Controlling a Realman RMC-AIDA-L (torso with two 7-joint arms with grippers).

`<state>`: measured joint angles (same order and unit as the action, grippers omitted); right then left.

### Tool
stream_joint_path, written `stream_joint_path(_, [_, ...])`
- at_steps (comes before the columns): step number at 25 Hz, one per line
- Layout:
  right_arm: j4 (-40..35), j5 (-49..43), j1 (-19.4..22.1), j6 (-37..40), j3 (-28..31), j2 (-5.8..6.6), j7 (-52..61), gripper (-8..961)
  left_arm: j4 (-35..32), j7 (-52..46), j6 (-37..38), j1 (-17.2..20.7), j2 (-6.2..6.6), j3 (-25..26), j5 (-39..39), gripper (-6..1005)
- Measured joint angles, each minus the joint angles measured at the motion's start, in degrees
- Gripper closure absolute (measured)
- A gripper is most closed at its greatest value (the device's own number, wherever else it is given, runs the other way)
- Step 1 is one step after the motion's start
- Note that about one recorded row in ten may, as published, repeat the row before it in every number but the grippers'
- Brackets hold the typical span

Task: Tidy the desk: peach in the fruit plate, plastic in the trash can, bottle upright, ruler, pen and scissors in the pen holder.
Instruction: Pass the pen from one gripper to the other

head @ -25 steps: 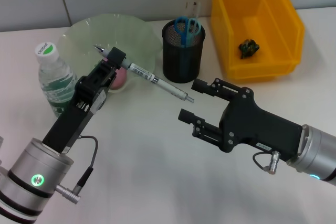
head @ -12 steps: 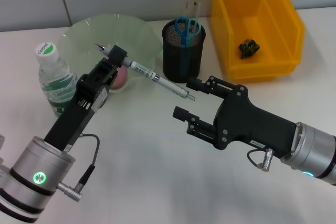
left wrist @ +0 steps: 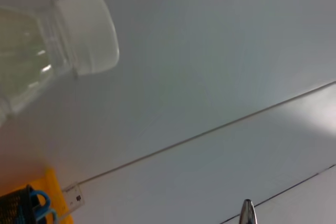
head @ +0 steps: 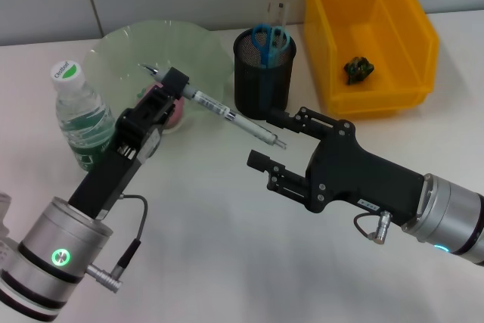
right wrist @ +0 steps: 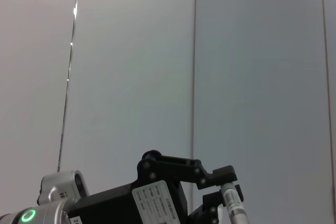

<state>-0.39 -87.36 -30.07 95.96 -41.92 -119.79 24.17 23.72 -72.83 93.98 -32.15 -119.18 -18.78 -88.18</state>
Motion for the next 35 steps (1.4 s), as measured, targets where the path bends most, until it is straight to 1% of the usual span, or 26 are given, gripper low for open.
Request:
stream_joint_path(1, [0.02, 0.0, 0.0, 0.0, 0.0, 0.0, 0.0, 344, -0.01, 0.06, -0.15, 0.1, 0.0, 0.66, -0.69, 860])
stream_joint_path(2, [0.04, 0.0, 0.01, 0.0, 0.01, 0.0, 0.0, 345, -0.01, 0.27, -0.53, 0.47, 0.0, 2.37, -2.4, 860])
stream_joint_path(3, [0.04, 0.0, 0.01, 0.0, 0.01, 0.0, 0.0, 345, -0.01, 0.27, -0.53, 0.47, 0.0, 2.37, -2.4, 860])
stream_joint_path(7, [0.04, 0.0, -0.08, 0.0, 0.0, -0.03, 0.0, 345, 0.06, 0.48, -1.41, 1.04, 0.0, 5.41, -5.34, 860])
stream_joint_path(18, [0.14, 0.0, -0.41, 0.01, 0.12, -0.09, 0.0, 347, 0.1, 0.48, -1.71, 1.12, 0.0, 6.36, -6.22, 859])
stream_joint_path(25, [0.77, 0.0, -0.87, -0.79, 0.93, -0.09, 0.0, 495, 0.1, 0.37, -1.73, 1.12, 0.0, 6.4, -6.22, 859])
stream_joint_path(30, [1.38, 0.0, -1.48, -1.3, 0.96, -0.09, 0.0, 664, 0.1, 0.39, -1.8, 0.96, 0.0, 6.4, -6.21, 859])
stream_joint_path(35, [1.46, 0.0, -1.57, -1.39, 0.96, -0.09, 0.0, 664, 0.1, 0.5, -1.8, 0.97, 0.0, 6.41, -6.21, 859])
